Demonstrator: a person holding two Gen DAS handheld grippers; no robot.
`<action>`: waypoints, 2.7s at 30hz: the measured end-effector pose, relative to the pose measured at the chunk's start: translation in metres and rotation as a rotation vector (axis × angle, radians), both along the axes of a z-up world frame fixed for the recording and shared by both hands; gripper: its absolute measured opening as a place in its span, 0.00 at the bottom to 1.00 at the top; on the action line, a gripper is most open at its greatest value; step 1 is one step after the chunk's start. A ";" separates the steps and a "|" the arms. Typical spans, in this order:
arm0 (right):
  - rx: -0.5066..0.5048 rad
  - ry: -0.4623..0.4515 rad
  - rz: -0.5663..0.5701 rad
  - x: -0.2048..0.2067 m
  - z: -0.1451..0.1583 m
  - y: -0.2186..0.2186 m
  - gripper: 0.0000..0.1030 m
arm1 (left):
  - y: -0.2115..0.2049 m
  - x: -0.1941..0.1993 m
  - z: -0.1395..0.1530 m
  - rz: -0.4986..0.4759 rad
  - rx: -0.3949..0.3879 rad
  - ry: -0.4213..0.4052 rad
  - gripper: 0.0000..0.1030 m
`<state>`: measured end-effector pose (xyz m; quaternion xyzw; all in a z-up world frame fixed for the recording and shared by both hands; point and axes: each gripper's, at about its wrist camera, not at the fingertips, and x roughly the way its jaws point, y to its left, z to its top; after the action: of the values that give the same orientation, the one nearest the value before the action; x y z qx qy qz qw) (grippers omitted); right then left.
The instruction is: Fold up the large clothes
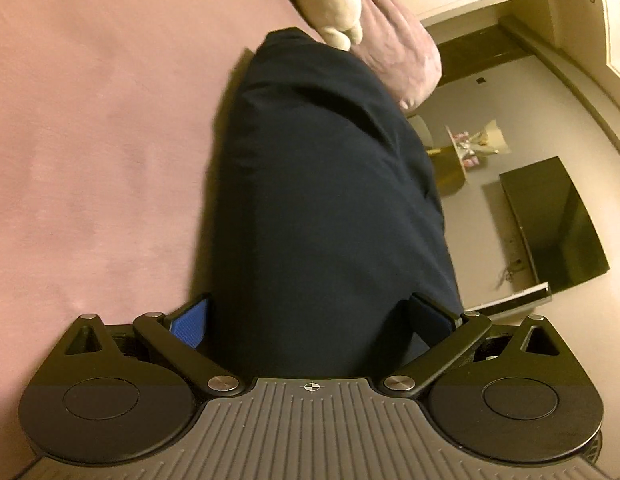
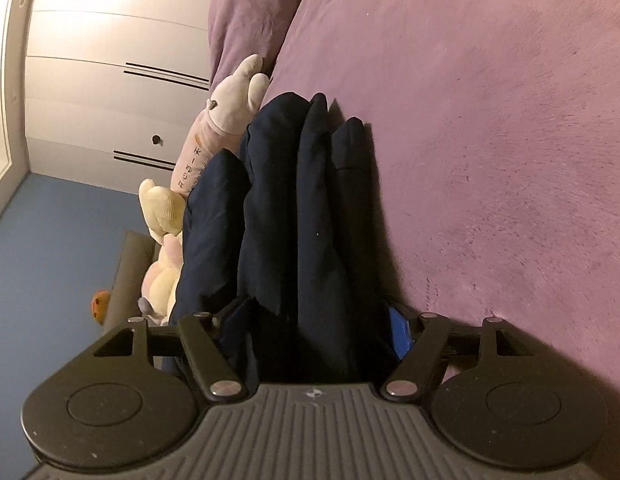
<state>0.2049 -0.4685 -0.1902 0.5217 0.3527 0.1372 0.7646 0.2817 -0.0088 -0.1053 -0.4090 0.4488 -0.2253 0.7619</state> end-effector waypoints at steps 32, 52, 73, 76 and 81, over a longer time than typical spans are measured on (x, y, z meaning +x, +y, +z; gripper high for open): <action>-0.117 -0.029 0.307 0.039 0.022 0.172 0.66 | 0.137 -0.069 0.037 0.137 0.125 -0.053 0.77; -0.920 -0.340 0.238 -0.068 0.126 0.270 0.34 | 0.087 -0.124 0.101 0.148 0.670 -0.124 0.91; -0.965 -0.332 0.150 -0.055 0.147 0.288 0.38 | 0.087 -0.100 0.113 0.268 0.768 -0.162 0.98; -0.941 -0.362 0.148 -0.024 0.160 0.307 0.38 | 0.097 -0.072 0.111 0.379 0.767 -0.126 0.98; -1.012 -0.332 0.131 0.055 0.133 0.342 0.39 | 0.075 -0.024 0.096 0.449 0.739 -0.138 0.98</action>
<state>0.2596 -0.1262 -0.0568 0.0362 0.2808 0.0783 0.9559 0.2578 0.0663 -0.0090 -0.1805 0.3471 0.0947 0.9154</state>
